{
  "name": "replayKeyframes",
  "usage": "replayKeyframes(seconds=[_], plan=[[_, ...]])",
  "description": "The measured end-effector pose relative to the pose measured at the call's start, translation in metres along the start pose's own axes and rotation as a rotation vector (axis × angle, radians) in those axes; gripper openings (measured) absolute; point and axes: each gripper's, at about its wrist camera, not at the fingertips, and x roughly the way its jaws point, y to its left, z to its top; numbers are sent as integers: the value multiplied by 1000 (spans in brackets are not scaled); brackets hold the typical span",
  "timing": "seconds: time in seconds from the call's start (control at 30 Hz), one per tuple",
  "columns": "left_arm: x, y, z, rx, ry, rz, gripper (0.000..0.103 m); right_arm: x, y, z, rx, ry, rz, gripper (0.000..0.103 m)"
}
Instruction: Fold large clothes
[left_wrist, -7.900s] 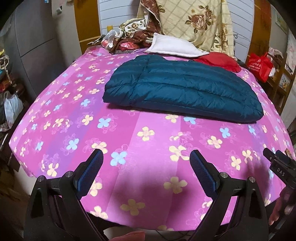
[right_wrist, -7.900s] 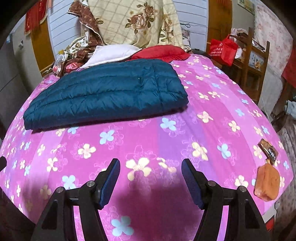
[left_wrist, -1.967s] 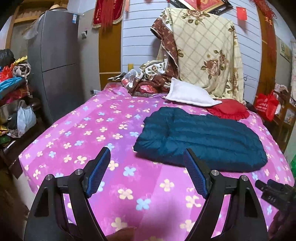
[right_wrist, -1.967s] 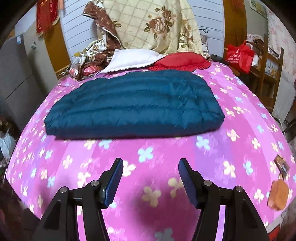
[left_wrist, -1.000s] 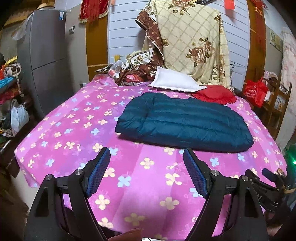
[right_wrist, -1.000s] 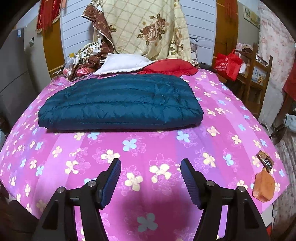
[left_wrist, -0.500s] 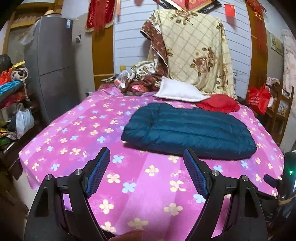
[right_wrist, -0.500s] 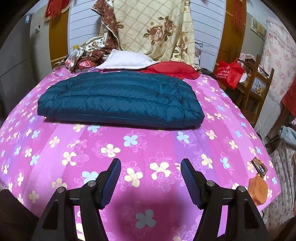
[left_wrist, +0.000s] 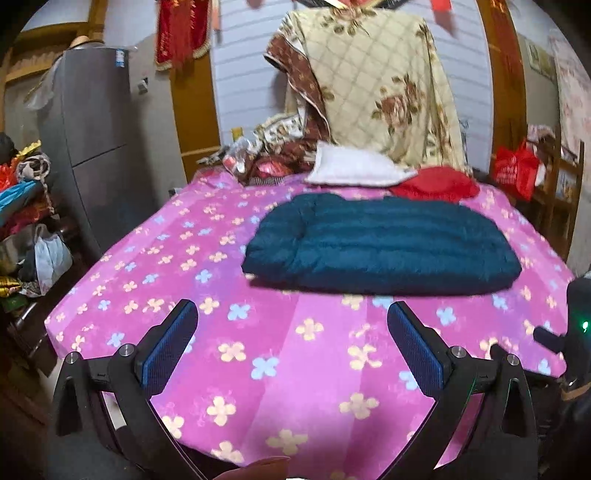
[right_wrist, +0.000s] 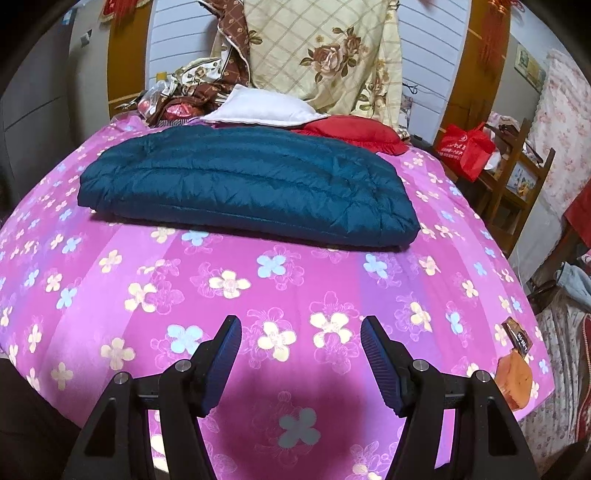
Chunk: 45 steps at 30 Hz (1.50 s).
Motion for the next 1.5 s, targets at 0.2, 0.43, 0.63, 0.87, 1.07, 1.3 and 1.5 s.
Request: replayKeyframes(seconds=[0.2, 0.43, 0.63, 0.87, 1.07, 1.3, 1.5], plan=[[7, -12, -7, 30, 42, -34, 103, 4, -5, -1, 16, 13, -8, 65], [17, -17, -12, 44, 90, -33, 103, 5, -18, -3, 61, 26, -28, 65], [27, -14, -17, 36, 135, -38, 103, 8, -21, -4, 83, 43, -29, 65], [36, -13, -19, 34, 163, -23, 102, 7, -12, -3, 57, 29, -18, 65], [43, -15, -22, 37, 190, -33, 102, 8, -11, -1, 62, 27, -17, 65], [53, -15, -25, 33, 224, -45, 102, 8, -13, 1, 70, 14, -9, 65], [62, -16, -29, 33, 247, -44, 103, 16, -3, -1, 33, 39, 0, 65]])
